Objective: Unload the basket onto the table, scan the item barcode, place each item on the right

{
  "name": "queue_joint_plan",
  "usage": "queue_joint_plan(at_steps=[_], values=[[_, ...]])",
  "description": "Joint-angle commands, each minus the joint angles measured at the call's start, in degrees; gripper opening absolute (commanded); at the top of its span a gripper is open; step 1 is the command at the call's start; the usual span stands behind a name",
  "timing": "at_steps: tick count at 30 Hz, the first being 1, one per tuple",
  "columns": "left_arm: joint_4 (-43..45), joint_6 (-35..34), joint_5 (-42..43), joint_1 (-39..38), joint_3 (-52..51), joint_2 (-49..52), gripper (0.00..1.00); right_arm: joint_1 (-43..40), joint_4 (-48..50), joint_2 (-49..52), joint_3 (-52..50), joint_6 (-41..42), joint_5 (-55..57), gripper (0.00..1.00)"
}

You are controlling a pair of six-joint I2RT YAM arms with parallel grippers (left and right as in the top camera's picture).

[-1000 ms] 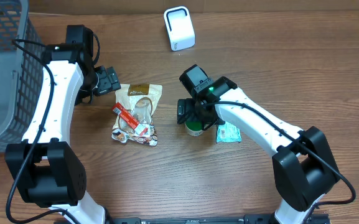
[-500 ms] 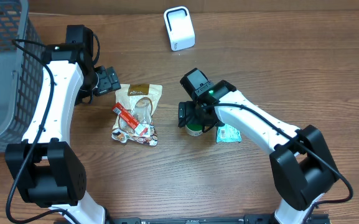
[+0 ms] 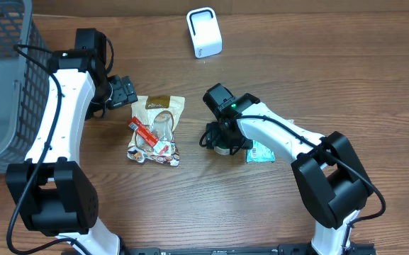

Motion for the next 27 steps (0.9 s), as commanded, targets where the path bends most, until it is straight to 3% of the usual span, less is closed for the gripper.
queue_joint_plan(at_steps=[1, 6, 11, 23, 27], values=[[0.09, 0.87, -0.28, -0.02, 0.96, -0.35, 1.0, 0.26, 0.09, 0.2, -0.22, -0.26, 0.52, 0.79], [0.09, 0.87, -0.26, -0.02, 0.94, -0.35, 1.0, 0.0, -0.52, 0.17, 2.43, -2.97, 0.5, 0.66], [0.13, 0.87, -0.26, 0.0, 0.94, -0.35, 1.0, -0.61, -7.21, 0.09, 12.37, -7.76, 0.55, 0.58], [0.13, 0.87, -0.26, 0.0, 0.94, -0.35, 1.0, -4.79, -31.36, 0.09, 58.27, -16.87, 0.52, 0.4], [0.13, 0.87, -0.26, 0.0, 0.96, -0.35, 1.0, -6.78, -32.3, 0.09, 64.26, -20.79, 0.48, 0.4]])
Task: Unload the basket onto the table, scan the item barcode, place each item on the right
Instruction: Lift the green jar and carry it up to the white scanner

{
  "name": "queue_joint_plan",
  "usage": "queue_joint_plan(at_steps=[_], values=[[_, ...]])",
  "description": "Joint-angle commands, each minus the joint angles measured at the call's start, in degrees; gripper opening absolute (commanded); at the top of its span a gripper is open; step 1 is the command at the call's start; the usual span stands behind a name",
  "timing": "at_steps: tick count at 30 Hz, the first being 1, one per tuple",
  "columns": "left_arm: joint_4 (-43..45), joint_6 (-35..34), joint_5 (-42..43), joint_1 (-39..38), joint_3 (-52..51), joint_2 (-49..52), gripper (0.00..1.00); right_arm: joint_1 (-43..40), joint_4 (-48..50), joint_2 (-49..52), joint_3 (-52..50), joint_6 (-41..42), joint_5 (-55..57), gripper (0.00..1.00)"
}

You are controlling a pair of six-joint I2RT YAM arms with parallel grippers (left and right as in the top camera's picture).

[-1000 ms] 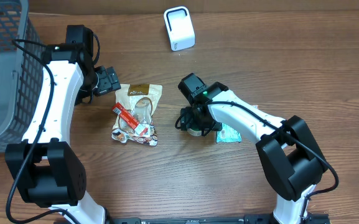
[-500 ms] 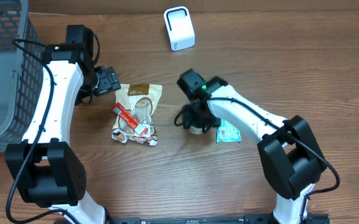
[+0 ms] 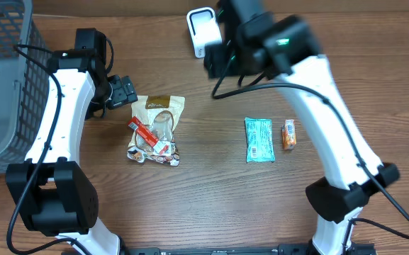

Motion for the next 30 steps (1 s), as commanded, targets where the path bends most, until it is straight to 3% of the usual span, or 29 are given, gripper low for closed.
queue_joint_plan(at_steps=[1, 7, 10, 30], values=[[0.15, 0.87, -0.26, 0.0, 0.94, -0.35, 1.0, -1.49, -0.5, -0.48, 2.51, -5.44, 0.46, 0.4], [0.13, 0.87, -0.26, 0.0, 0.94, -0.35, 1.0, -2.89, 5.01, 4.66, 2.03, -8.66, 0.52, 0.38], [0.13, 0.87, -0.26, 0.0, 0.96, -0.35, 1.0, -3.21, 10.91, 8.41, 2.03, -8.63, 0.52, 0.3], [0.15, 0.87, -0.26, 0.0, 0.96, -0.35, 1.0, -6.36, 52.48, 30.77, 2.03, -8.44, 3.52, 0.19]])
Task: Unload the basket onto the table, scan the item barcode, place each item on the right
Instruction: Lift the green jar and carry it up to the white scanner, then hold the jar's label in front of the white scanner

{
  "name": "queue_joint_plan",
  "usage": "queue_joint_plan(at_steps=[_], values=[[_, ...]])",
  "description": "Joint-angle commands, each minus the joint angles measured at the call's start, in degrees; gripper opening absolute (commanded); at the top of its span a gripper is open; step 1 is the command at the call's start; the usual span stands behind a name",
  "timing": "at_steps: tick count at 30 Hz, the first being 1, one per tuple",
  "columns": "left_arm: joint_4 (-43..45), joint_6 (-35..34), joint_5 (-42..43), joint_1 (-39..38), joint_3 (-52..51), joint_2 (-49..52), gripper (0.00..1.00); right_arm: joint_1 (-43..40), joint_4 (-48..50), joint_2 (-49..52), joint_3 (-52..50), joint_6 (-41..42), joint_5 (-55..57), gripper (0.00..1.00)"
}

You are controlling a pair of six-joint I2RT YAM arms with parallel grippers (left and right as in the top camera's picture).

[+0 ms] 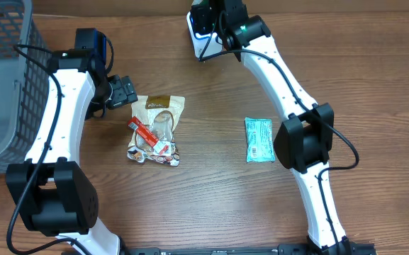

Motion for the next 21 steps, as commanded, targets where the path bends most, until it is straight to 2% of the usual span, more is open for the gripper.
queue_joint_plan(at_steps=[1, 9, 13, 18, 21], values=[[0.11, 0.85, -0.26, 0.0, 0.96, -0.35, 1.0, -0.59, 5.64, 2.89, 0.76, -0.04, 0.92, 0.19], [0.22, 0.85, -0.28, 0.0, 0.96, -0.33, 1.0, -0.59, 20.28, 7.41, 0.72, -0.02, 0.92, 0.15], [0.22, 0.85, -0.26, 0.0, 0.96, -0.35, 1.0, -0.59, 25.68, 7.48, 0.72, 1.64, 0.92, 0.09], [0.22, 0.85, -0.26, 0.0, 0.96, -0.35, 1.0, -0.59, 26.69, 7.48, 0.68, 10.01, 0.92, 0.09], [0.22, 0.85, -0.26, 0.0, 0.94, -0.35, 1.0, -0.59, 26.84, 7.58, -0.11, 11.58, 0.96, 0.09]])
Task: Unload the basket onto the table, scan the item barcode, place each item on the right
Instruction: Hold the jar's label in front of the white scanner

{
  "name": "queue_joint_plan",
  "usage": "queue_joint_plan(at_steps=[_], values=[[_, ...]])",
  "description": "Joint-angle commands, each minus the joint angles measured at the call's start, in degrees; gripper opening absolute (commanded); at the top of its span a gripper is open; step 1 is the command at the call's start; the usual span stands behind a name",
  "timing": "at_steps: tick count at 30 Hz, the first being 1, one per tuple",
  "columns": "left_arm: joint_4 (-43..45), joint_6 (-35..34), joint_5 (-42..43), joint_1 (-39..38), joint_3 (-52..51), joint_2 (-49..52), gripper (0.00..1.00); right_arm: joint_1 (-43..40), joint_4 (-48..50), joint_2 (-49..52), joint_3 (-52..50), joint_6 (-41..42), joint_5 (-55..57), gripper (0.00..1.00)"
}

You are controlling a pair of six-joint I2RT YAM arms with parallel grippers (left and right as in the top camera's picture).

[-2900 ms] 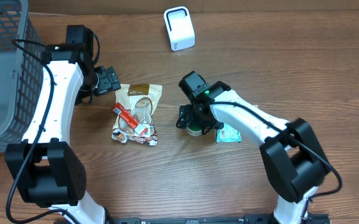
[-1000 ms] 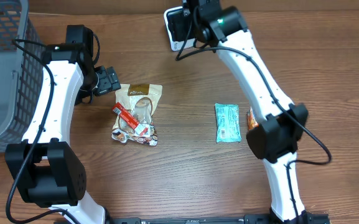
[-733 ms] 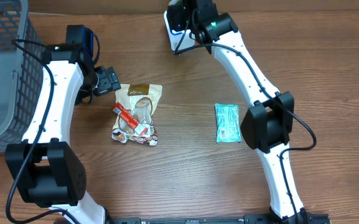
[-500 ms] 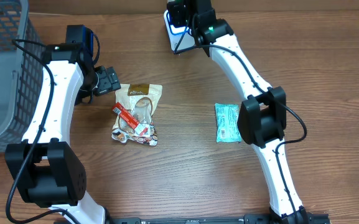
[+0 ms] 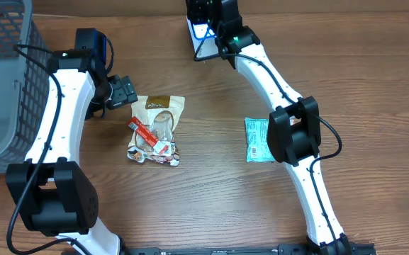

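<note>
The white barcode scanner [image 5: 198, 31] stands at the table's far edge, showing a bluish glow on its face. My right gripper [image 5: 205, 45] hangs right over and in front of it. The wrist covers its fingers, so any held item is hidden and I cannot tell if they are shut. A green packet [image 5: 256, 139] lies flat beside the right arm's elbow. A clear snack bag [image 5: 157, 129] with a red stick on it lies at centre left. My left gripper [image 5: 125, 91] rests just left of that bag, its jaws unclear from above.
A grey wire basket fills the far left of the table. The right arm's elbow [image 5: 293, 133] sits over the spot right of the green packet and hides what lies there.
My right wrist has moved slightly left and farther back over the scanner, and the arm's elbow has shifted a little left. The left arm, snack bag and green packet have not moved.
My right gripper was down on the table just left of the green packet. Then it was raised near the scanner, that spot was bare, and a small orange item showed right of the packet. Then it hung at the scanner, and now it sits closer over it.
</note>
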Motion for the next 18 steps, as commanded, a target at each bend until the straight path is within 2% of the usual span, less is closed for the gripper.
queue_joint_plan(at_steps=[1, 18], values=[[0.2, 0.85, -0.26, 0.0, 0.96, -0.35, 1.0, 0.09, 1.62, -0.87, -0.5, 4.39, 0.7, 0.09], [0.2, 0.85, -0.26, 0.0, 0.96, -0.35, 1.0, 0.09, 4.72, -0.24, -4.72, 4.48, 2.97, 0.09]])
